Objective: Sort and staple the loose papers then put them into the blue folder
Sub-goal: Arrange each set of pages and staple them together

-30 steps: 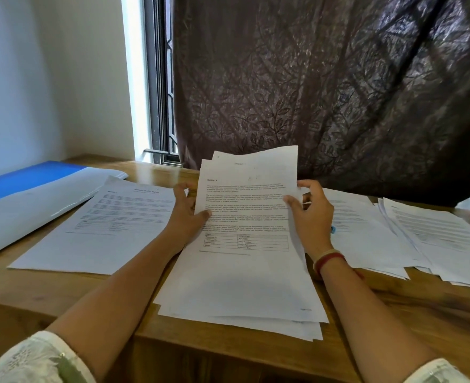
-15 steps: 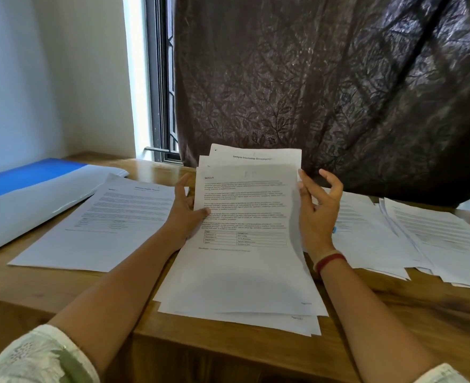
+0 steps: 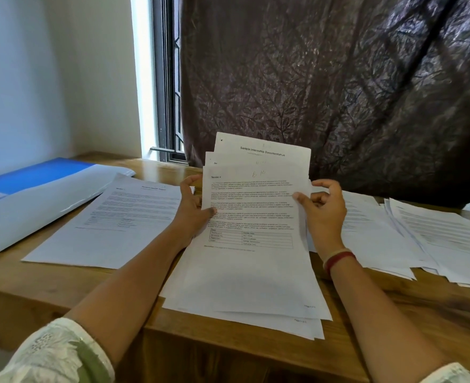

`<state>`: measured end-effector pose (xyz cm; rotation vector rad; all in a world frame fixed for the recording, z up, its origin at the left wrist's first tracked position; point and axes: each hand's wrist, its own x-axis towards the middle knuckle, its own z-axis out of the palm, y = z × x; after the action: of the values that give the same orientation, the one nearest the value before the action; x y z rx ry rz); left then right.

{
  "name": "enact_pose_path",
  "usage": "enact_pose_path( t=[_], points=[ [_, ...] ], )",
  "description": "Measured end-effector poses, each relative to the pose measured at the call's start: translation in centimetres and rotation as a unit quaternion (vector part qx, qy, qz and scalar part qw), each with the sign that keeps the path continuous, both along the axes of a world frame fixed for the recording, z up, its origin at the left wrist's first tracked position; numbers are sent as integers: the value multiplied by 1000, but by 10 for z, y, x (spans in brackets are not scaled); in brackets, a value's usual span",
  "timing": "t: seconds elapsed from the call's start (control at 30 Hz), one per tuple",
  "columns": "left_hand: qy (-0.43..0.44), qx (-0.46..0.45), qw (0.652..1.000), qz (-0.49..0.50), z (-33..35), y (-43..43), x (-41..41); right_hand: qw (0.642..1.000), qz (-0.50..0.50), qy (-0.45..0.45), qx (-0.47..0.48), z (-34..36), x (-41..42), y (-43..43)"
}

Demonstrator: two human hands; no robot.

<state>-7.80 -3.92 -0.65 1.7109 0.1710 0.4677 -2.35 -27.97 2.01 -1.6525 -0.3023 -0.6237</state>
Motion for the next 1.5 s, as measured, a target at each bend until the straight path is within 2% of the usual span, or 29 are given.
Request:
enact_pose_path(
  t=[0.2, 0.33, 0.5, 0.63, 0.67, 0.73, 0.8, 0.87, 0.93, 1.03, 1.2, 1.27, 1.37, 1.4, 1.43, 1.47, 1.5],
  points=[
    [4, 42, 999, 11, -2, 0, 1, 980, -62, -118, -151, -5, -6, 3],
    [1, 12, 1000, -12, -2, 1, 0, 966, -109, -176, -153, -6, -5, 1],
    [-17, -10, 1000, -24, -3, 4, -1, 967, -74, -201, -138, -3, -6, 1],
    [-43, -30, 997, -47, -2, 5, -4, 958, -56, -229, -165, 4, -12, 6],
    [-46, -32, 997, -51, -3, 6, -4, 966, -16, -206, -158, 8, -14, 6],
    [-41, -43, 997, -51, -1, 6, -4, 977, 138, -106, -119, 15, -17, 6],
    [-27, -69, 997, -36, 0, 6, -4, 953, 280, -33, -113, 19, -15, 2],
    [-35, -111, 993, -17, 0, 6, -2, 921, 365, 12, -135, 22, -13, -4],
    [-50, -134, 990, -16, 1, 5, -3, 896, 416, 64, -140, 24, -14, -8],
    [-49, -114, 991, -41, 0, 4, -4, 872, 447, 141, -142, 26, -20, -11],
    [-45, -139, 986, -79, 6, 7, -10, 859, 451, 161, -182, 32, -27, -13],
    [-48, -153, 983, -90, 7, 7, -12, 876, 434, 143, -152, 38, -27, -15],
    [-48, -189, 973, -126, 5, 7, -13, 952, 285, 114, -6, 37, -20, -19],
    [-41, -200, 969, -137, 6, 8, -13, 978, 181, 105, -8, 35, -16, -22],
    [-32, -207, 967, -145, 7, 8, -13, 989, 68, 114, -62, 32, -11, -24],
    [-28, -206, 967, -148, 8, 9, -12, 982, 7, 143, -122, 28, -8, -27],
    [-28, -202, 968, -147, 8, 9, -12, 969, 2, 190, -159, 23, -4, -29]
  ],
)
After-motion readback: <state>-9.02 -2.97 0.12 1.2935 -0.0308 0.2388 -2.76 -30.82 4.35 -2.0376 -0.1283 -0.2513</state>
